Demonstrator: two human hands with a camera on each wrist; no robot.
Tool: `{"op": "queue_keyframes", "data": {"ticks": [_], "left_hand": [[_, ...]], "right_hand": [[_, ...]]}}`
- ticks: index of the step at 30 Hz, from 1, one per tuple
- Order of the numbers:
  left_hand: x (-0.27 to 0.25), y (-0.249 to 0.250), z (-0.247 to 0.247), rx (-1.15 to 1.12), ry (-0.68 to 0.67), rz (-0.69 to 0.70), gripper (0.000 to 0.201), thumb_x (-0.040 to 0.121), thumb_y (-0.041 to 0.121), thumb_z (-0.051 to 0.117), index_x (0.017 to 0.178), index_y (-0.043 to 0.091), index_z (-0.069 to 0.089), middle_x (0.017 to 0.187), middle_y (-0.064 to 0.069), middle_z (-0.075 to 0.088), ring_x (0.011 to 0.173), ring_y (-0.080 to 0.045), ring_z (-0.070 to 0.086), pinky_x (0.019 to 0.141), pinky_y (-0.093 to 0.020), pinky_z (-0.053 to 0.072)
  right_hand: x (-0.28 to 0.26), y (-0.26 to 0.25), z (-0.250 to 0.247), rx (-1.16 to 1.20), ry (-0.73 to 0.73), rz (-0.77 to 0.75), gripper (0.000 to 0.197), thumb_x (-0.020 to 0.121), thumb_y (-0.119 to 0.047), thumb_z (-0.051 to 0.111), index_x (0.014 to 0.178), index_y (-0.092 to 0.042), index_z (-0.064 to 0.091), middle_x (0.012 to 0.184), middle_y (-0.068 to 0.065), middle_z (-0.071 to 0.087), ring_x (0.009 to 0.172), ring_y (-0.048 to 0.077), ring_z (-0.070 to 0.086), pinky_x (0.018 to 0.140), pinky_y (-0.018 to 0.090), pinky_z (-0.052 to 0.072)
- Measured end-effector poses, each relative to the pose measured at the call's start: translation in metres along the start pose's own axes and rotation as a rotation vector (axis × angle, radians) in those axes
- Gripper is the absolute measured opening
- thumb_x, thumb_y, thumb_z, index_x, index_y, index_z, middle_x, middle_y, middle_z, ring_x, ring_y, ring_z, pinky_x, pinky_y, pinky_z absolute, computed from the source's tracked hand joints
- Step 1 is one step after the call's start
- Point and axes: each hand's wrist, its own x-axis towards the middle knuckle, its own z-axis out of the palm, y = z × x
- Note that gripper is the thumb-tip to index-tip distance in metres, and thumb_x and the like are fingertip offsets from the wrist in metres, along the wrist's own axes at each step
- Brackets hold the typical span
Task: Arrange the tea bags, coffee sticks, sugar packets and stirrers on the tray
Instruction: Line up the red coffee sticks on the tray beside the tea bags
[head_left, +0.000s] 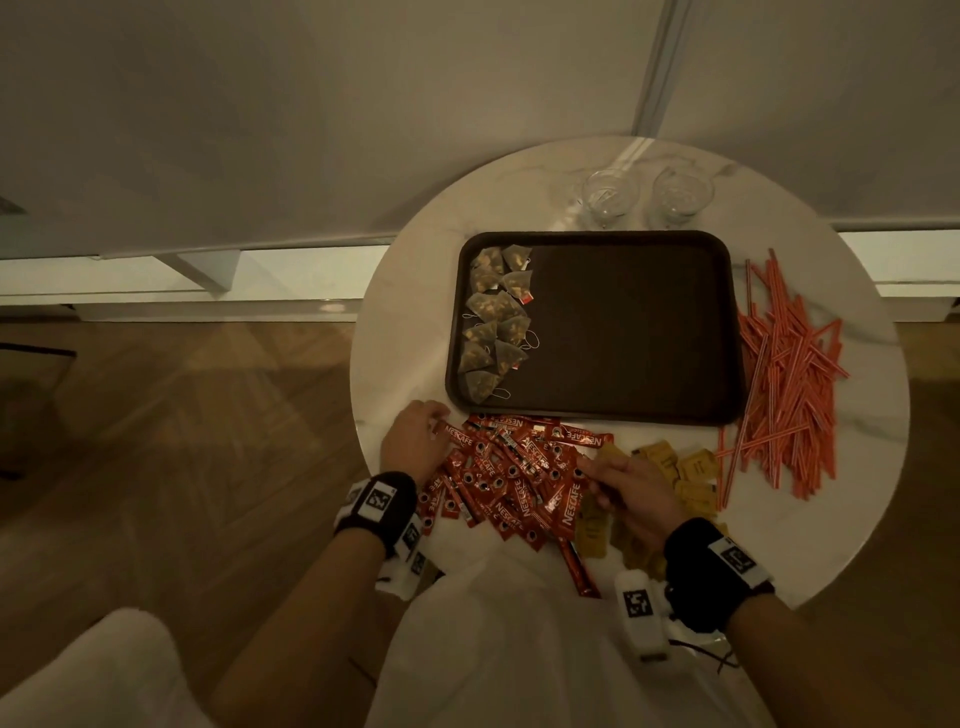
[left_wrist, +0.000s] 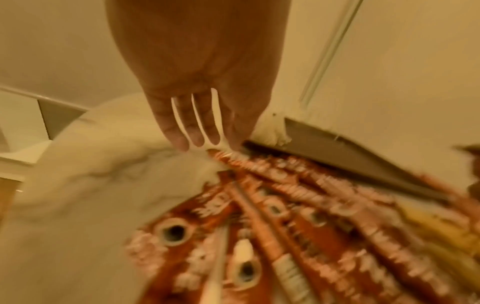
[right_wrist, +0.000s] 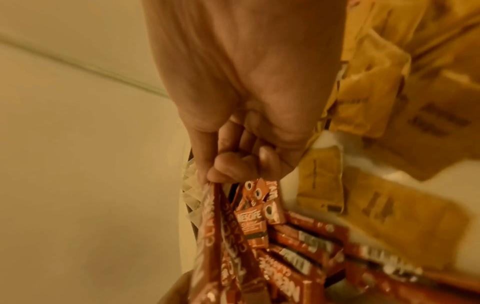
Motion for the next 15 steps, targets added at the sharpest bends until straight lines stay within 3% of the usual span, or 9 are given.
{"op": "queue_keyframes", "data": {"ticks": [2,7,11,15], "left_hand": [[0.011,-0.009,0.003,0.141,-0.088,0.049,0.029,0.088,0.013,0.062,0.117,0.021,0.064,0.119,0.003,0.052,0.109,-0.016,0.05,0.086,-0.026,0.042],[0.027,-0.016,-0.007,0.329,-0.23,0.201,0.016,0.085,0.025,0.072,0.095,0.02,0.061,0.101,0.005,0.047,0.098,-0.017,0.049,0.078,-0.027,0.041],[0.023,-0.022,-0.033,0.278,-0.344,0.178,0.019,0.083,0.022,0.076,0.086,0.021,0.057,0.091,0.005,0.059,0.087,-0.018,0.057,0.076,-0.03,0.044],[-0.01,-0.006,-0.054,0.066,-0.321,0.165,0.02,0.085,0.022,0.075,0.098,0.03,0.062,0.088,0.012,0.062,0.078,-0.005,0.057,0.073,-0.02,0.044]], "right_hand": [[-0.001,0.0,-0.003,-0.076,-0.007,-0.018,0.023,0.087,-0.021,0.068,0.068,-0.009,0.064,0.056,-0.002,0.055,0.05,0.009,0.046,0.05,0.019,0.04],[-0.001,0.0,-0.006,-0.122,-0.017,-0.035,0.022,0.088,-0.02,0.069,0.072,-0.006,0.066,0.058,-0.001,0.059,0.049,0.008,0.049,0.046,0.016,0.041],[-0.003,-0.002,-0.003,-0.237,-0.06,-0.053,0.024,0.087,-0.024,0.071,0.069,-0.009,0.068,0.057,-0.002,0.063,0.047,0.007,0.052,0.05,0.016,0.044],[-0.004,-0.01,0.008,-0.288,-0.122,-0.066,0.027,0.078,-0.038,0.072,0.076,-0.011,0.073,0.065,0.001,0.063,0.061,0.014,0.058,0.07,0.028,0.053]]}}
